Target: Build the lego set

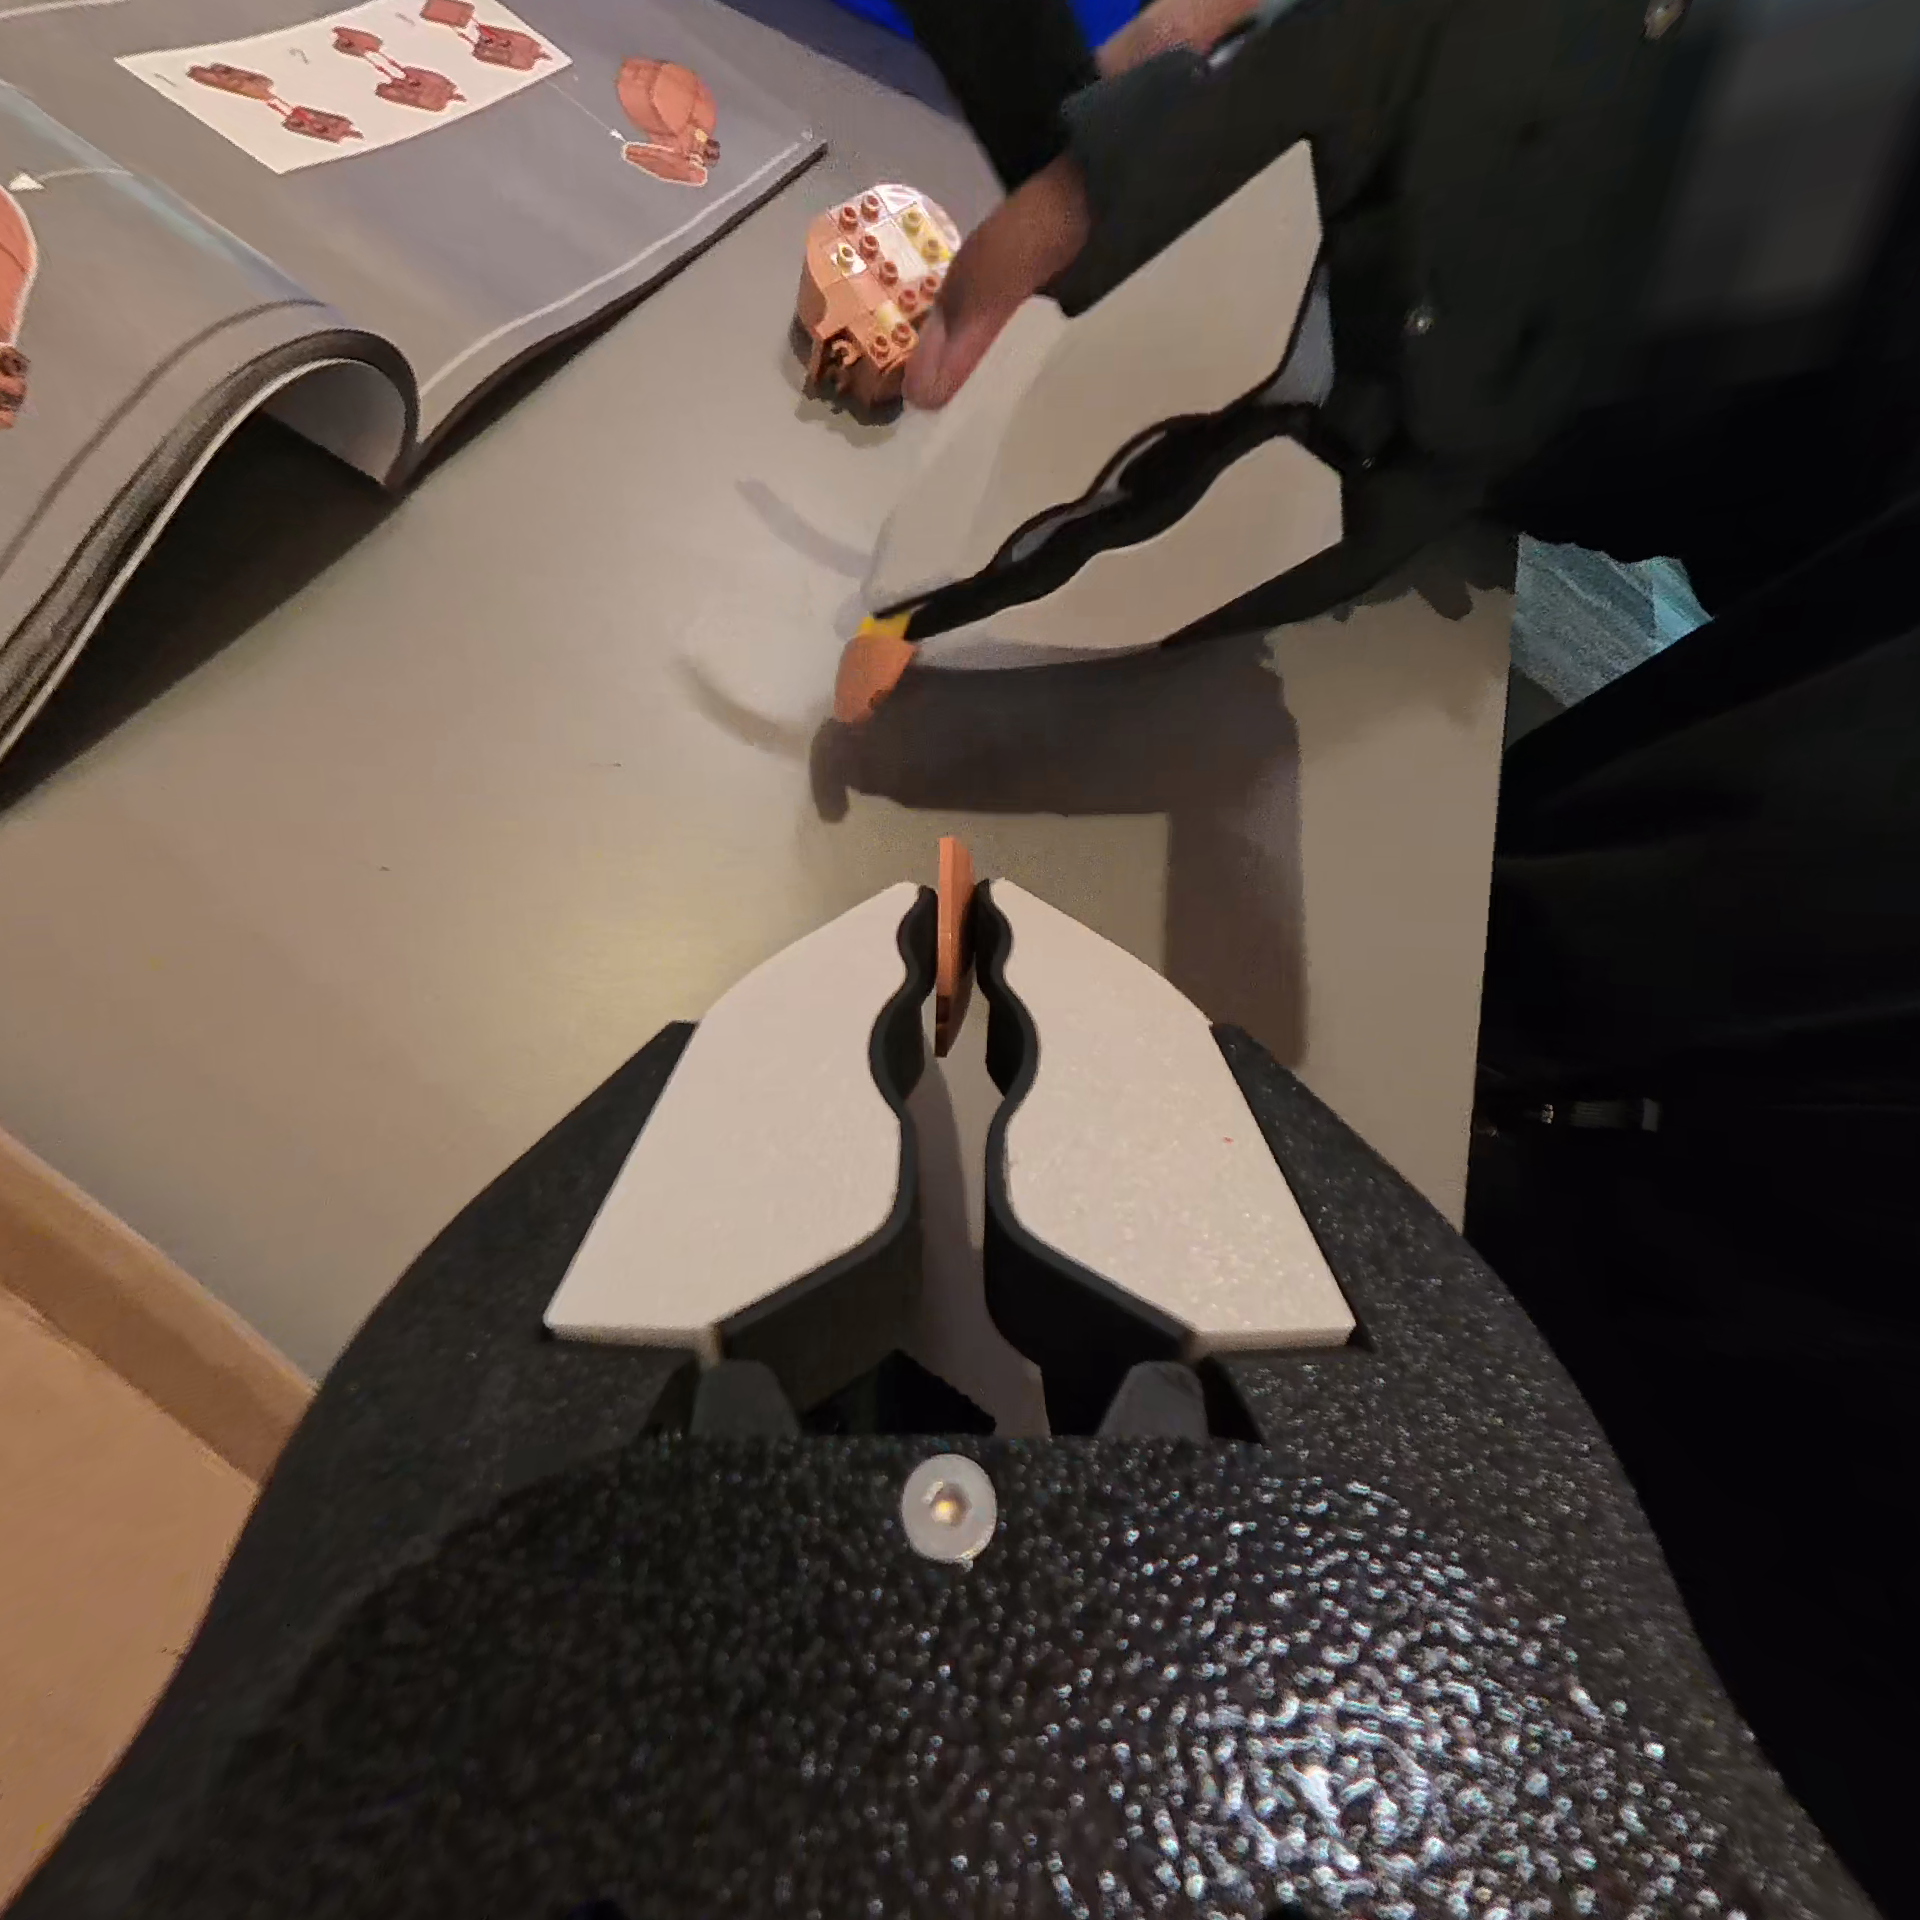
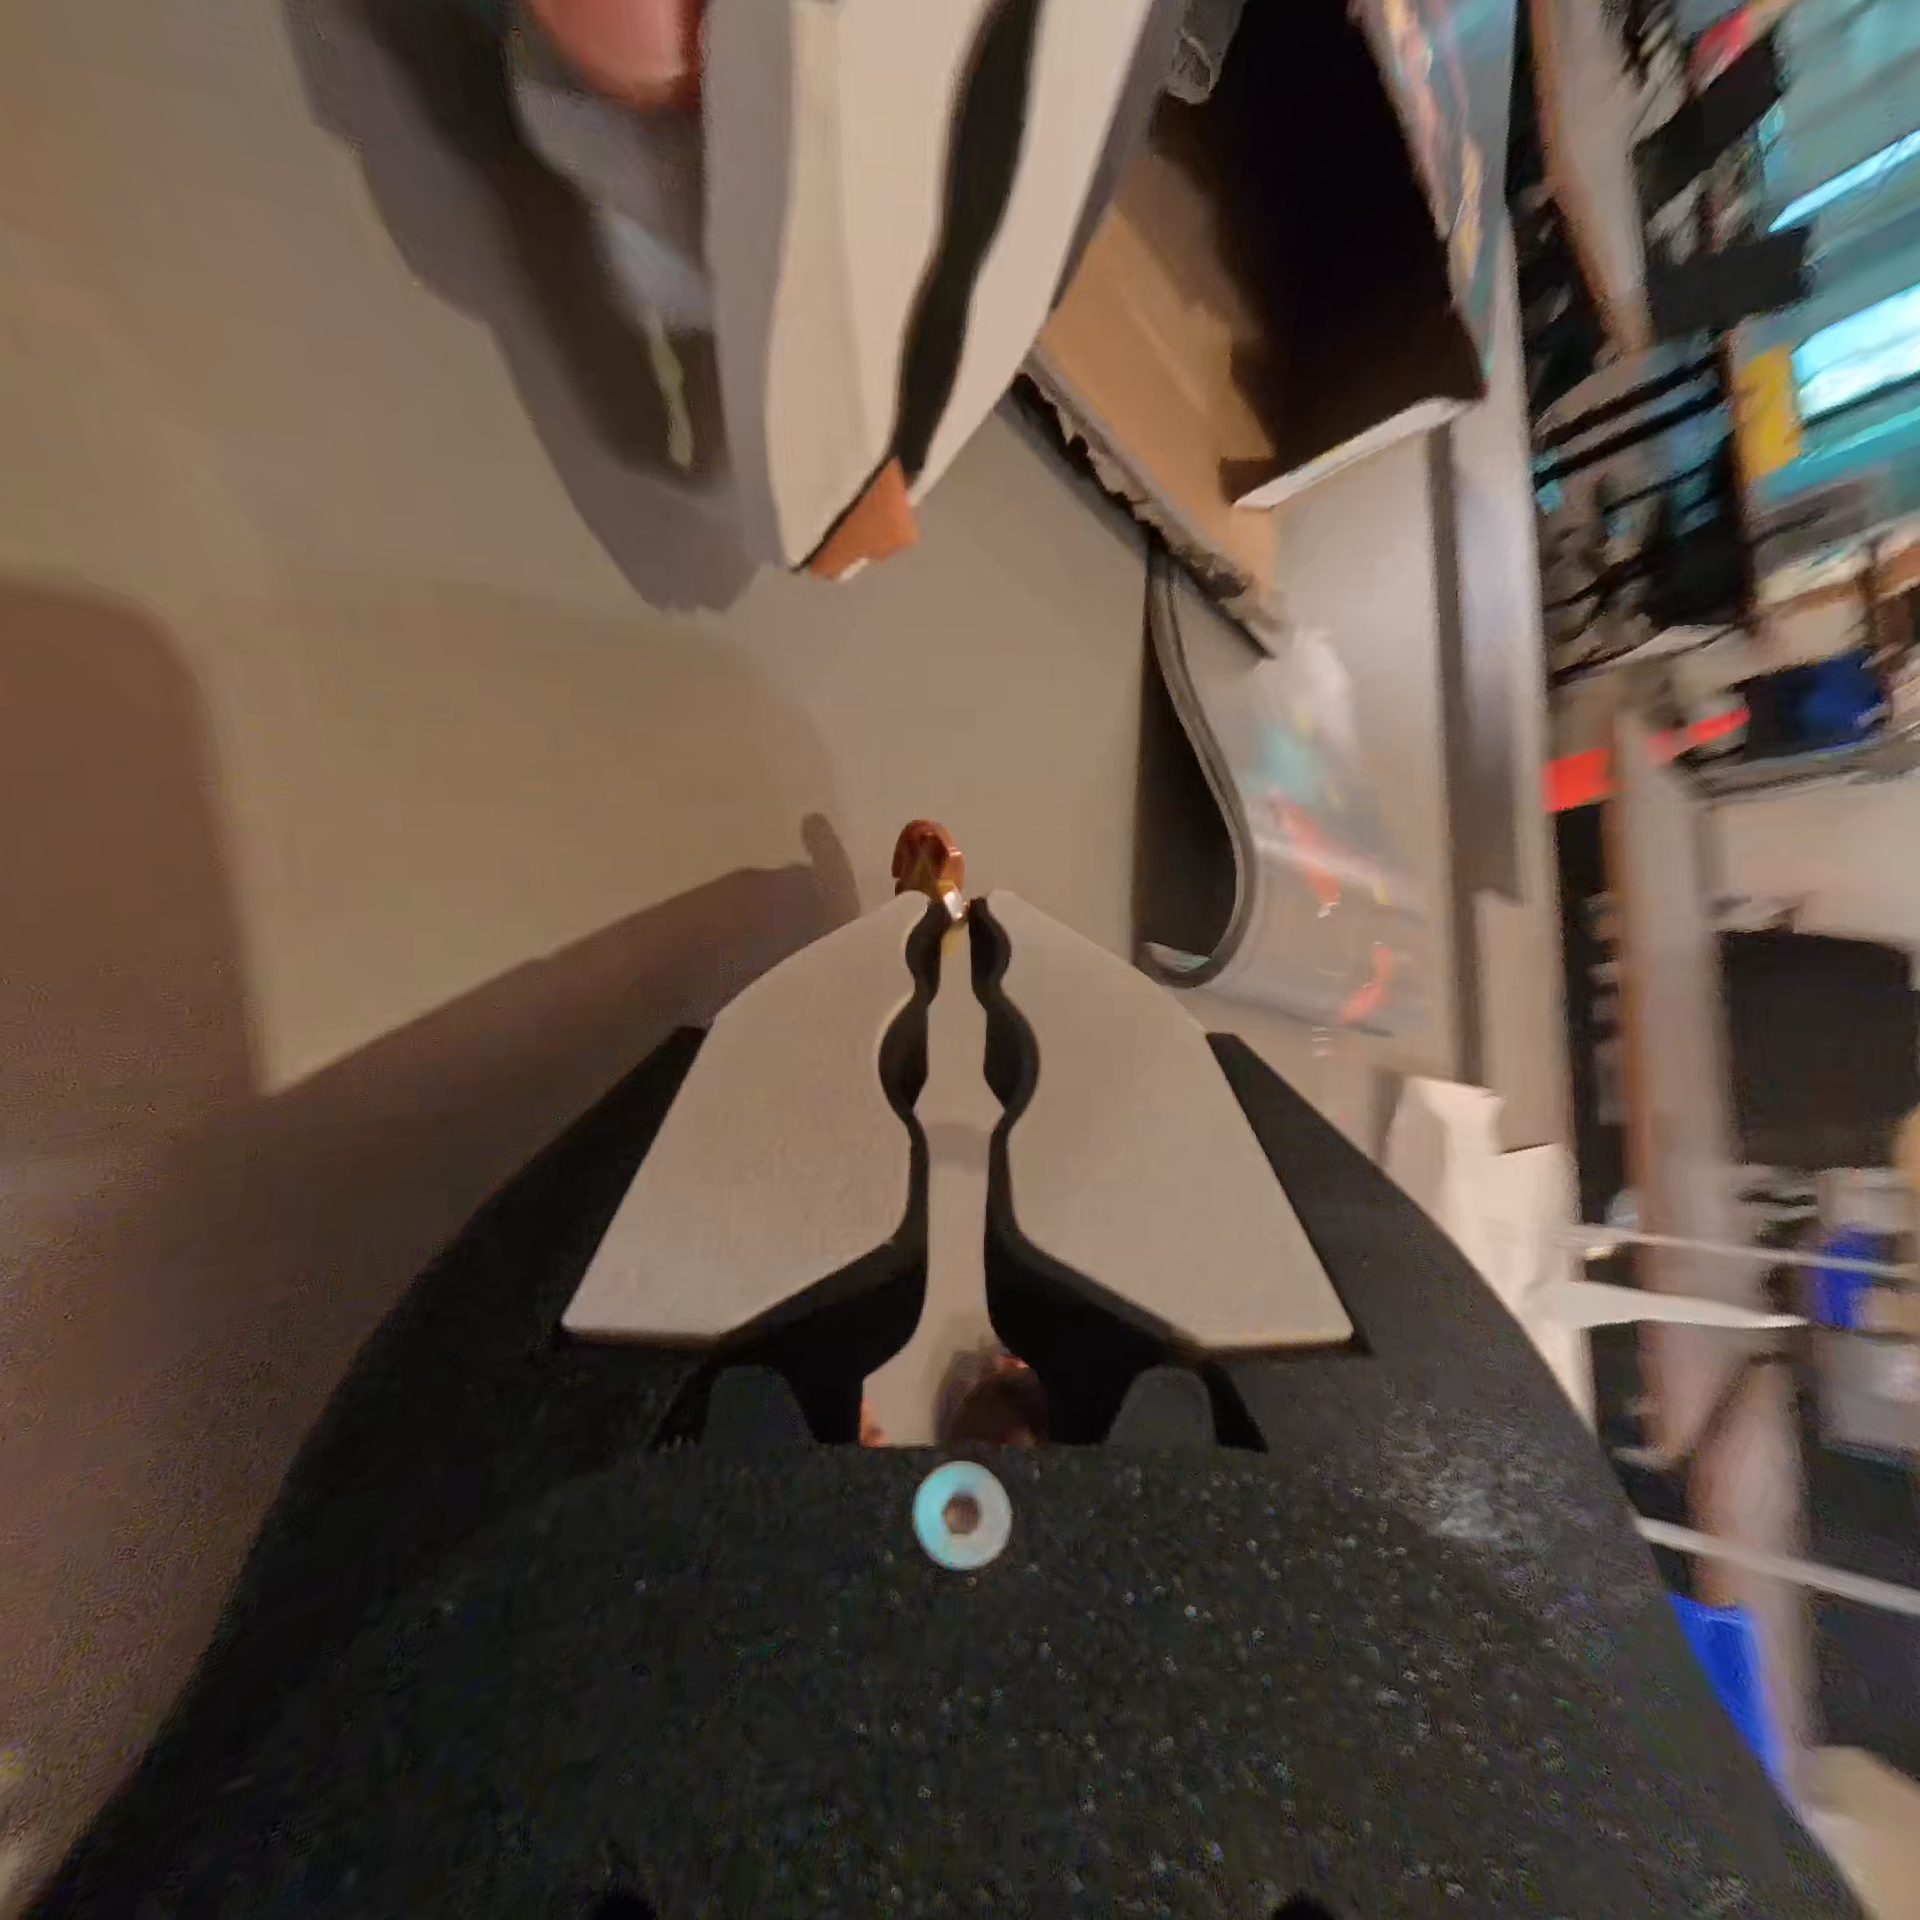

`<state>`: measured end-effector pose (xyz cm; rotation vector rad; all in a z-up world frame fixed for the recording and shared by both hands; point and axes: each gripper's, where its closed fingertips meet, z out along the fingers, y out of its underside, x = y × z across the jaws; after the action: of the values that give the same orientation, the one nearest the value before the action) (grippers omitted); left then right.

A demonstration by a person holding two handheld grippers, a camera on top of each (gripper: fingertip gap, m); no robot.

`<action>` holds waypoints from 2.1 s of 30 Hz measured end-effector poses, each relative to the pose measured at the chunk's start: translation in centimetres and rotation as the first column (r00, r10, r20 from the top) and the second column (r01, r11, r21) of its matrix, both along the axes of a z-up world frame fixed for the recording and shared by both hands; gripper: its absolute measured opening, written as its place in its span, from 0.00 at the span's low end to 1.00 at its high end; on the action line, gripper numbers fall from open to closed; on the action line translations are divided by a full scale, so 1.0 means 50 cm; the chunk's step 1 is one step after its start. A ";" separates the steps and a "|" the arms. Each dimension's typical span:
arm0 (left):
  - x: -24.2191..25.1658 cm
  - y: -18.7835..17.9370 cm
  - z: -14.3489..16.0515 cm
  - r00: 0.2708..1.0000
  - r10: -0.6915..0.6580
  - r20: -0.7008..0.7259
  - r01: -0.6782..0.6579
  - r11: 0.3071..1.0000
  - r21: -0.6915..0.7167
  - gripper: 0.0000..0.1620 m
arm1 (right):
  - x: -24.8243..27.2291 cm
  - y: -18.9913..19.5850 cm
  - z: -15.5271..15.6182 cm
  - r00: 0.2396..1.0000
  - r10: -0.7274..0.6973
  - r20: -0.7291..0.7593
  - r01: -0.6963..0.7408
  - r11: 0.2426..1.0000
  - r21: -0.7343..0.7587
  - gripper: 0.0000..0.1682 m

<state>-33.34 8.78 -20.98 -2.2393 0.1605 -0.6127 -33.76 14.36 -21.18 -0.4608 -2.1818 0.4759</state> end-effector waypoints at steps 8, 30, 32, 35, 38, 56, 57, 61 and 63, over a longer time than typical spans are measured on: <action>0.018 0.020 -0.007 1.000 -0.017 -0.009 0.017 1.000 -0.026 0.04 | 0.072 -0.020 -0.037 0.985 0.134 0.105 -0.132 0.991 -0.030 0.14; 0.031 -0.028 -0.003 0.994 0.052 0.095 -0.052 0.999 -0.005 0.04 | 0.039 -0.037 -0.041 0.978 0.052 0.202 -0.023 0.989 -0.143 0.14; 0.033 -0.036 0.000 0.992 0.054 0.117 -0.055 0.998 0.003 0.04 | 0.032 -0.025 -0.053 0.972 0.012 0.235 0.020 0.991 -0.133 0.15; 0.035 -0.044 0.006 0.985 0.059 0.165 -0.064 0.998 0.026 0.04 | 0.046 -0.055 -0.058 0.968 0.009 0.250 0.027 0.990 -0.138 0.13; 0.037 -0.052 0.022 0.966 0.054 0.252 -0.073 0.995 0.069 0.04 | 0.063 -0.082 -0.055 0.971 0.010 0.238 0.017 0.994 -0.111 0.16; 0.045 -0.077 0.028 0.919 0.008 0.395 -0.047 0.995 0.088 0.04 | 0.075 -0.107 -0.067 0.499 0.701 0.509 -0.637 0.695 -0.333 0.23; 0.044 -0.078 0.028 0.916 0.010 0.402 -0.049 0.995 0.087 0.04 | 0.072 -0.108 -0.068 0.465 0.713 0.525 -0.653 0.676 -0.342 0.22; 0.035 -0.077 0.030 0.902 0.025 0.430 -0.069 0.994 0.087 0.04 | 0.059 -0.107 -0.070 0.361 0.737 0.572 -0.713 0.613 -0.340 0.20; 0.035 -0.077 0.029 0.902 0.028 0.432 -0.070 0.994 0.083 0.04 | 0.058 -0.107 -0.070 0.318 0.744 0.588 -0.741 0.582 -0.335 0.21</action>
<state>-31.59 4.94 -19.52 -1.9539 -0.0894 -1.0322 -30.86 9.01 -24.66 0.5866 -3.0835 0.9163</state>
